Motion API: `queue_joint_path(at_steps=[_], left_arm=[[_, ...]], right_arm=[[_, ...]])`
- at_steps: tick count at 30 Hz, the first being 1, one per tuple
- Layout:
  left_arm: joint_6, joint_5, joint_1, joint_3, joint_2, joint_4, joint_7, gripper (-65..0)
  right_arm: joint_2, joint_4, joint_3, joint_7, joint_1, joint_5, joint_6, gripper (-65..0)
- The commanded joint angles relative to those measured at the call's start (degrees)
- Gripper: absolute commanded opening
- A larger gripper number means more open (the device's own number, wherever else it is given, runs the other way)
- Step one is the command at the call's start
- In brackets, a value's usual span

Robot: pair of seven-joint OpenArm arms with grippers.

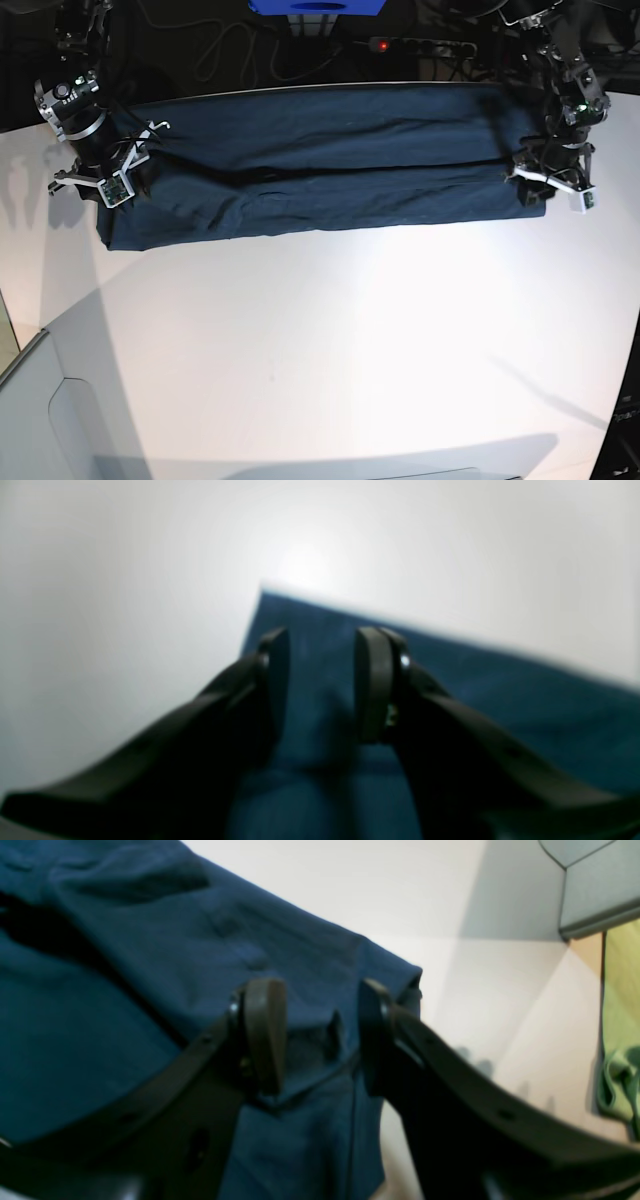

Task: Fold the T-shirt properly
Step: 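Open both grippers and release the folded strip ends, then lift the left gripper and reposition it over the strip end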

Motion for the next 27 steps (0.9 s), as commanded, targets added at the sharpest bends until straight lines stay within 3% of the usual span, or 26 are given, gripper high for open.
queue_joint_path(at_steps=[1, 5, 17, 24, 27], left_arm=[[-0.2, -0.5, 0.7, -0.4, -0.9, 0.7, 0.5, -44.2], [-0.2, -0.5, 3.7, -0.3, -0.9, 1.8, 2.9, -44.3], [-0.4, -1.0, 15.2, -1.2, -0.9, 16.3, 2.8, -44.3], [-0.2, -0.5, 6.4, -6.1, 0.1, 16.4, 3.6, -44.3], [-0.2, -0.5, 0.8, -6.1, -2.1, 12.0, 9.6, -44.3]], right_arm=[[0.7, 0.7, 0.5, 1.2, 0.8, 0.2, 1.0, -42.8], [0.6, -0.4, 0.7, 1.2, 1.1, 0.2, 1.0, -42.8], [0.5, -0.4, 0.6, 1.2, 2.8, 0.2, 1.0, -42.6], [-1.0, -0.4, 0.4, 1.2, 3.5, 0.3, 1.0, -42.5], [-1.4, -0.4, 0.4, 1.2, 3.3, 0.2, 1.0, -42.5]])
